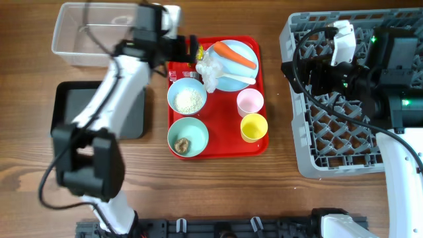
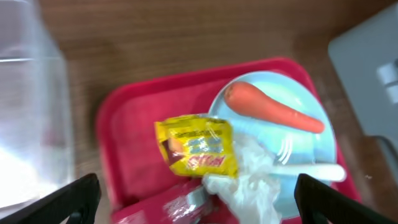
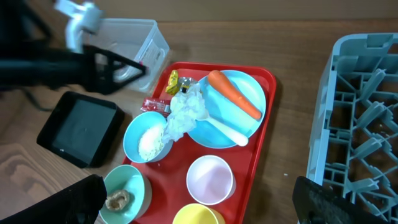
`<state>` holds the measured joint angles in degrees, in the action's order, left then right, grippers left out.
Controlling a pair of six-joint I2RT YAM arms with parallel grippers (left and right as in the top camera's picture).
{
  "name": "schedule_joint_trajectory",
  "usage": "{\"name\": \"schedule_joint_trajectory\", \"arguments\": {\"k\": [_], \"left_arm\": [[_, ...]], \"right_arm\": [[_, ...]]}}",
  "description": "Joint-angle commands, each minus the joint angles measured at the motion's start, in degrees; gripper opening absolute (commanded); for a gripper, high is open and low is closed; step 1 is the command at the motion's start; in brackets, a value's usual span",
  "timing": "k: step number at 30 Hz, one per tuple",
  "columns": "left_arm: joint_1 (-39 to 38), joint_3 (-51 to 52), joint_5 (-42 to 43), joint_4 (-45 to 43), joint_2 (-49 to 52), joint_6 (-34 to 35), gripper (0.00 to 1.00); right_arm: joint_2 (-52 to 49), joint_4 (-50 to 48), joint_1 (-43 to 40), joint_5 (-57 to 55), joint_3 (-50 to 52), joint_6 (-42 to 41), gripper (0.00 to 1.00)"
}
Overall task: Sort waste into correct bins and load items into the dishwasher rack
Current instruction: 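Reach the left gripper to the red tray and grasp the yellow wrapper, then carry the yellow wrapper to the clear bin and release it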
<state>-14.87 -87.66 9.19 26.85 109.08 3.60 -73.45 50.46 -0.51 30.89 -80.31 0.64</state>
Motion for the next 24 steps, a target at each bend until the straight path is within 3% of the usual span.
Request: {"name": "schedule_joint_trajectory", "arguments": {"k": [1,10,17,19,22,24], "left_arm": [[-2.7,-0.9,-8.9,-2.5,3.2,2.9,1.00],[-3.3,-0.9,-9.3,-6.1,10.0,3.3,1.00],[-3.4,-0.9,-9.2,-7.9,11.9,3.3,0.85],[-3.4,-0.9,-9.0,-8.1,12.4,3.3,0.70],[-3.6,-0.9,-9.0,-8.1,12.3,3.3,0.19],[-3.9,-0.9,-9.0,-8.3,11.9,3.3,0.04]], "right_arm": [[-0.3,0.7,0.3,1.0,-1.3,-0.6,0.98],[-0.3,1.3,0.3,-1.3,-1.3,-0.7,0.98],[-0.3,1.3,0.3,-1.3,-1.3,-0.6,0.97],[-0.3,1.5,0.3,-1.3,-1.3,-0.6,0.97],[-0.3,1.4,0.3,-1.3,-1.3,-0.7,0.95],[-0.3,1.4,0.3,-1.3,-1.3,-0.6,0.95]]}}
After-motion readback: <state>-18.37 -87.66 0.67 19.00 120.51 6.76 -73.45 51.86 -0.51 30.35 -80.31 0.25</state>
